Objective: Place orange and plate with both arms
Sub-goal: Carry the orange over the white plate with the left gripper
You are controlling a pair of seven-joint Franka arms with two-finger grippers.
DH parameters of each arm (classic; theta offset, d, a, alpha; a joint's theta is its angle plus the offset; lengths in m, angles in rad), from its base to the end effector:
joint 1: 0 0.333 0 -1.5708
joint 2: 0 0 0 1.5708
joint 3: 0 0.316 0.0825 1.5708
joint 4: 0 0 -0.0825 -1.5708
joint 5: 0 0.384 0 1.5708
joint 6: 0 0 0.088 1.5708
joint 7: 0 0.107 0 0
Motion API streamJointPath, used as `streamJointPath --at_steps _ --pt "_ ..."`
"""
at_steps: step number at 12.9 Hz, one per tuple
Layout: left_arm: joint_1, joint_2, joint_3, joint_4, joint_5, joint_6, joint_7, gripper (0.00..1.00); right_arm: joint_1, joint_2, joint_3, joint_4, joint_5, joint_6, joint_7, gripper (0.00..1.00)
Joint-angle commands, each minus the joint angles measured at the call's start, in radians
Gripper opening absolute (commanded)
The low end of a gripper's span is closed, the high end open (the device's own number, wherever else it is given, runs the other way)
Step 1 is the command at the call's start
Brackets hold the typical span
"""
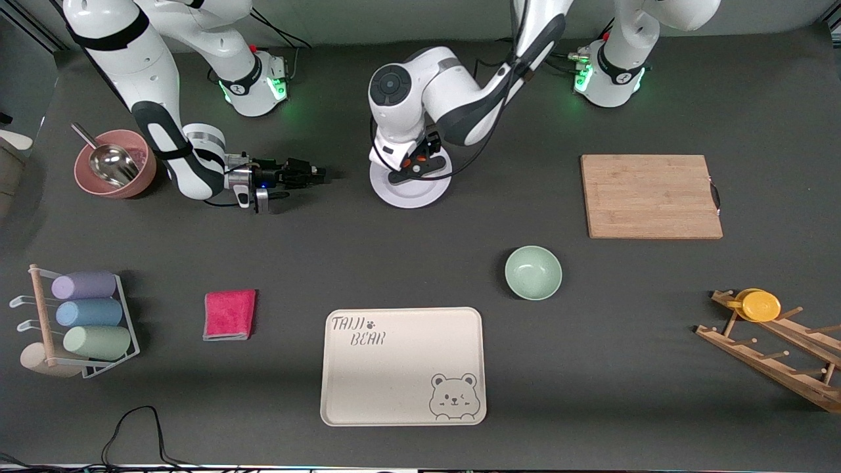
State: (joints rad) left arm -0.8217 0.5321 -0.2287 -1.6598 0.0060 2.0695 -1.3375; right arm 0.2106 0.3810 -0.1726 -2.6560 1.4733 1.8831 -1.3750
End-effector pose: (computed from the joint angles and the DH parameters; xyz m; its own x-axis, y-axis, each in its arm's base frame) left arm 0.3458 -0.5697 0.2980 0.9428 0.3059 -0.1325 0.2972 -0.9513 -0.0812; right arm 0.3189 0.0760 0.1030 0.9936 0.0809 -0.0786 -0.0420 -0.3812 -0.9235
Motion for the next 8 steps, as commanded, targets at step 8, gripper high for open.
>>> streamJointPath --at_steps 8 --pt "-0.086 0.089 0.019 -0.051 0.092 0.133 -0.107 0.0 0.003 0.024 -0.002 0.007 0.027 -0.009 -0.082 0.47"
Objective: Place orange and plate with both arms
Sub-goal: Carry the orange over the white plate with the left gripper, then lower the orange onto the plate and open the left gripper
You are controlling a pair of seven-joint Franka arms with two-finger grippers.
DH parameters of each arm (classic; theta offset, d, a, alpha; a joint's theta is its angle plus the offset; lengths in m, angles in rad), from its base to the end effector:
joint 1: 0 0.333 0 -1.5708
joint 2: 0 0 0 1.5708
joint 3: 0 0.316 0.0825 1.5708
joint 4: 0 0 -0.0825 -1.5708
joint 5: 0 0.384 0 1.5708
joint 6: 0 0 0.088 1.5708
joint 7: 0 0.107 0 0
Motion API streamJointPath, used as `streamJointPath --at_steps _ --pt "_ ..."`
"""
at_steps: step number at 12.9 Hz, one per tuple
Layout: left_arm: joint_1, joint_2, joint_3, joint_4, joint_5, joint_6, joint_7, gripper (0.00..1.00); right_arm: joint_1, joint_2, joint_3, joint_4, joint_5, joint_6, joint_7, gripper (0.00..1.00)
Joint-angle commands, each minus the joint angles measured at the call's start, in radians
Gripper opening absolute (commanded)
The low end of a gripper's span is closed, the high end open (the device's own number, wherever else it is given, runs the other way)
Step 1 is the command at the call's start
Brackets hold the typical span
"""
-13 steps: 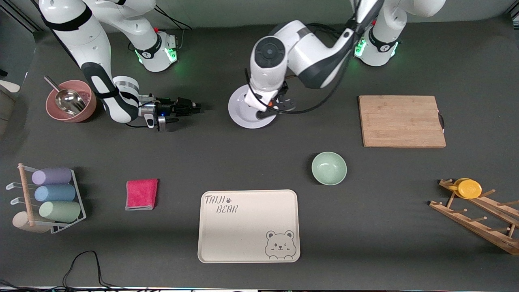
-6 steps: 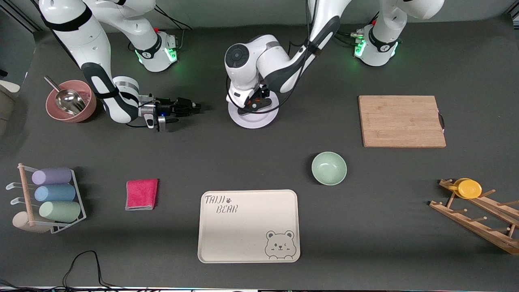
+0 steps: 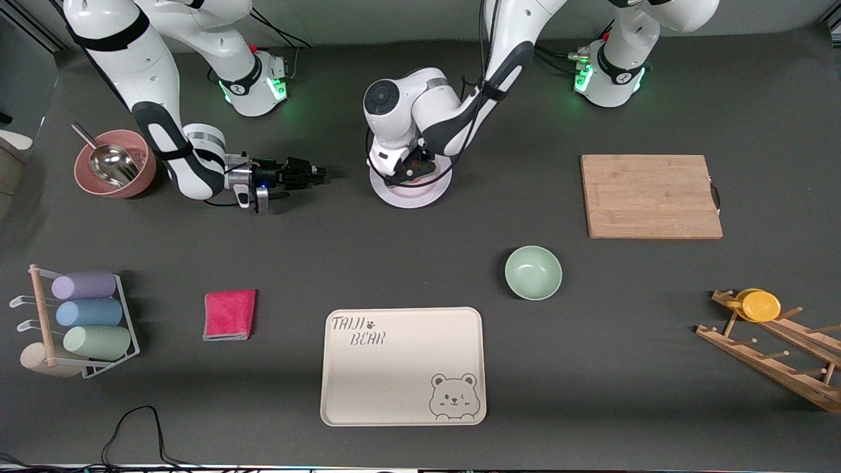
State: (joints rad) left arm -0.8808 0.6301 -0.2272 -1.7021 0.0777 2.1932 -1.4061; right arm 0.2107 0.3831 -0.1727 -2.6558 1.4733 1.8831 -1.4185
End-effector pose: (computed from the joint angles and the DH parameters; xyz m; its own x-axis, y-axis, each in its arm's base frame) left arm 0.3100 -0.5845 0.2252 0.9545 0.2828 -0.0947 0.2728 -0.9562 -0.1064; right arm 0.3185 0.0759 0.1023 0.9944 0.0974 -0.0403 -0.0005 -0.3778 -0.9259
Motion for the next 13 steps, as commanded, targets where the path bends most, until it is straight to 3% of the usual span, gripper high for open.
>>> streamJointPath --at_steps 1,3,4,5,6,13 --pt "-0.038 -0.001 0.019 -0.007 0.033 0.016 -0.054 0.0 0.003 0.022 -0.002 0.007 0.027 -0.009 -0.039 0.47" --pt "-0.04 0.005 0.019 -0.008 0.051 0.022 -0.076 0.0 0.006 0.023 -0.001 0.008 0.03 -0.009 -0.048 0.47" --pt "-0.04 0.005 0.019 -0.008 0.051 0.022 -0.079 0.31 0.006 0.023 -0.002 0.007 0.032 -0.009 -0.048 0.47" --pt "-0.043 0.005 0.019 -0.008 0.051 0.02 -0.082 0.71 0.006 0.026 -0.001 0.008 0.032 -0.009 -0.051 0.47" --pt "-0.043 0.005 0.019 -0.008 0.051 0.016 -0.086 1.0 0.006 0.026 -0.001 0.008 0.03 -0.009 -0.051 0.47" --pt "-0.03 -0.007 0.02 -0.004 0.053 -0.003 -0.096 1.0 0.006 0.028 0.001 0.008 0.035 -0.007 -0.053 0.47"
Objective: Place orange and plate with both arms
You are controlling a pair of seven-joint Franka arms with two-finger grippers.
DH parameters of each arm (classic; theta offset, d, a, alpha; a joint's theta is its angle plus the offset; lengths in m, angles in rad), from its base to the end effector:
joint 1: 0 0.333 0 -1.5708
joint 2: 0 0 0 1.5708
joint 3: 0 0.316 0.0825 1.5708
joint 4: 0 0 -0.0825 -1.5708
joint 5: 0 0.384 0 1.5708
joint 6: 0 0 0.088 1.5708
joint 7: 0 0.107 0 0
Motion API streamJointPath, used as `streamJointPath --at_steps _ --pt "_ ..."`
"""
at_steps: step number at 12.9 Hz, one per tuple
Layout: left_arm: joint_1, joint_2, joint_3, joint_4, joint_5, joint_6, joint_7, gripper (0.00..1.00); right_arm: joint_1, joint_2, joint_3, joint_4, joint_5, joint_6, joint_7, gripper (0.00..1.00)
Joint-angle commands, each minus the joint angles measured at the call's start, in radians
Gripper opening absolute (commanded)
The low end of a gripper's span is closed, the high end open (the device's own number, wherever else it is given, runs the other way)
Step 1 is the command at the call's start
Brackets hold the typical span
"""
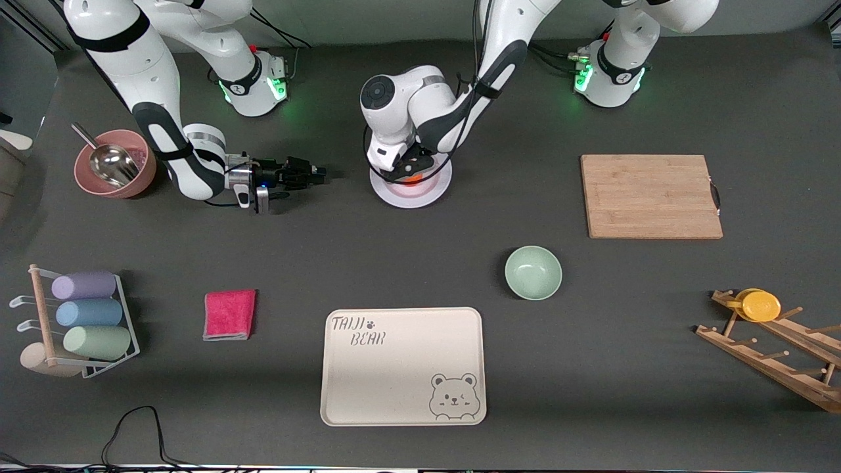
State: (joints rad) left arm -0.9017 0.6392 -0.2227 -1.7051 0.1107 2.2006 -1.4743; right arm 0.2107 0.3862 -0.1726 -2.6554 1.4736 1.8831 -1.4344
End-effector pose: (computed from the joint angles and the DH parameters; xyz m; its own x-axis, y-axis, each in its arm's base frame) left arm 0.3004 -0.5883 0.2182 0.9483 0.3111 -0.0634 0.3023 -0.9458 -0.1187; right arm 0.3181 0.0758 0.1014 0.9943 0.1032 -0.0282 0.0128 -0.3767 -0.9262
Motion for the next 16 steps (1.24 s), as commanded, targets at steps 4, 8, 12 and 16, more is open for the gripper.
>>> streamJointPath --at_steps 4,8,12,16 --pt "0.035 -0.093 0.039 0.005 0.02 -0.106 0.014 1.0 0.032 0.031 0.005 0.008 0.086 -0.006 -0.037 0.47" --pt "0.218 -0.237 0.034 0.002 0.0 -0.266 0.231 1.0 0.107 0.052 0.005 0.009 0.194 -0.007 -0.064 0.47" --pt "0.478 -0.375 0.034 -0.002 -0.066 -0.378 0.555 1.0 0.177 0.062 0.007 0.018 0.287 -0.006 -0.064 0.47" --pt "0.728 -0.444 0.037 -0.004 -0.091 -0.453 0.881 1.0 0.286 0.089 0.008 0.051 0.43 -0.006 -0.066 0.47"
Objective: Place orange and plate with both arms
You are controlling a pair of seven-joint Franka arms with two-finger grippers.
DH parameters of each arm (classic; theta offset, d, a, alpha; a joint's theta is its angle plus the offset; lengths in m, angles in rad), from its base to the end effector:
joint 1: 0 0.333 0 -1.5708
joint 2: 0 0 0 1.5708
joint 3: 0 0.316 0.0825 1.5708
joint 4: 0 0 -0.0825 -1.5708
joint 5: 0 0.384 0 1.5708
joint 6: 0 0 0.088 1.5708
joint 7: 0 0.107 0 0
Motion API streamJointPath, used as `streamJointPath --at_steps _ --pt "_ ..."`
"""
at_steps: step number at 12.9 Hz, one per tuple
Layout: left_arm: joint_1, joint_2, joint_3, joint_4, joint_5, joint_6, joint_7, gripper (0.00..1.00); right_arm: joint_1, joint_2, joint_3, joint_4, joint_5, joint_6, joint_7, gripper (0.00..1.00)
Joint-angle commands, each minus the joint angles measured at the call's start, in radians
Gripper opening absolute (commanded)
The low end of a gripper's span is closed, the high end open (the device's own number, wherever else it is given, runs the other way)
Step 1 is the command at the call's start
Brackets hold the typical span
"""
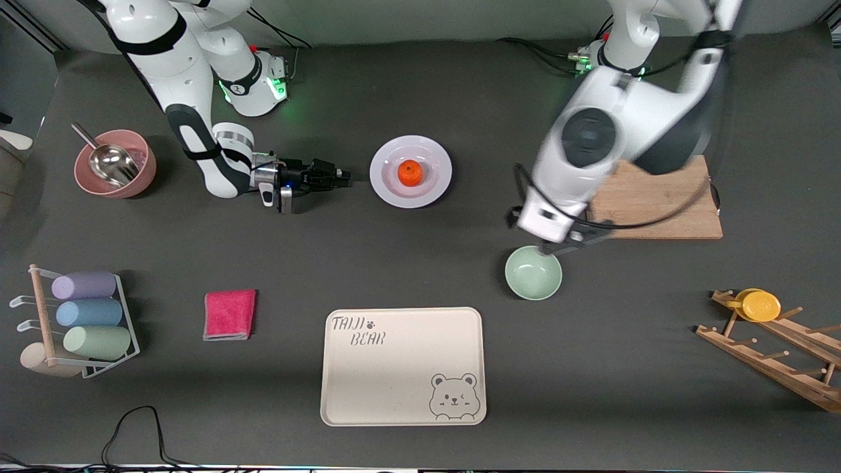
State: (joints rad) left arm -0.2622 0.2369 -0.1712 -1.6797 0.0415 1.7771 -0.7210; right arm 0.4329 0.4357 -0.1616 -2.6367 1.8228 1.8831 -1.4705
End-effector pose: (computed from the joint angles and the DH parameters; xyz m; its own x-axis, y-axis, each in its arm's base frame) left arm 0.5633 -0.2483 0.4520 0.9552 0.2777 -0.1023 0.2692 -0.9590 -0.0888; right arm 0.3150 0.1511 0.0896 1.0000 0.0035 -0.0053 -0.0037 -0.3507 -0.9365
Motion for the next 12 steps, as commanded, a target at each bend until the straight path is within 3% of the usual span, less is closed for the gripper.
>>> streamJointPath --at_steps 1,4,7,8,10,12 --pt "0.153 -0.054 -0.014 -0.028 -0.022 -0.048 0.197 1.0 0.087 0.041 0.005 0.035 0.116 -0.004 -0.03 0.47" --pt "0.323 -0.08 -0.013 -0.011 -0.022 -0.093 0.397 1.0 0.142 0.054 0.031 0.058 0.21 0.001 -0.03 0.47" --pt "0.415 -0.079 0.004 0.026 0.024 -0.134 0.497 1.0 0.162 0.069 0.031 0.073 0.236 0.001 -0.03 0.47" --pt "0.432 -0.079 0.012 0.047 0.032 -0.149 0.509 1.0 0.162 0.069 0.031 0.072 0.236 0.002 -0.036 0.35" --pt "0.454 -0.079 0.025 0.061 0.047 -0.154 0.526 1.0 0.161 0.072 0.031 0.072 0.236 0.002 -0.073 0.01" --pt "0.457 -0.071 0.029 0.071 0.048 -0.154 0.528 1.0 0.159 0.072 0.031 0.072 0.234 0.001 -0.071 0.0"
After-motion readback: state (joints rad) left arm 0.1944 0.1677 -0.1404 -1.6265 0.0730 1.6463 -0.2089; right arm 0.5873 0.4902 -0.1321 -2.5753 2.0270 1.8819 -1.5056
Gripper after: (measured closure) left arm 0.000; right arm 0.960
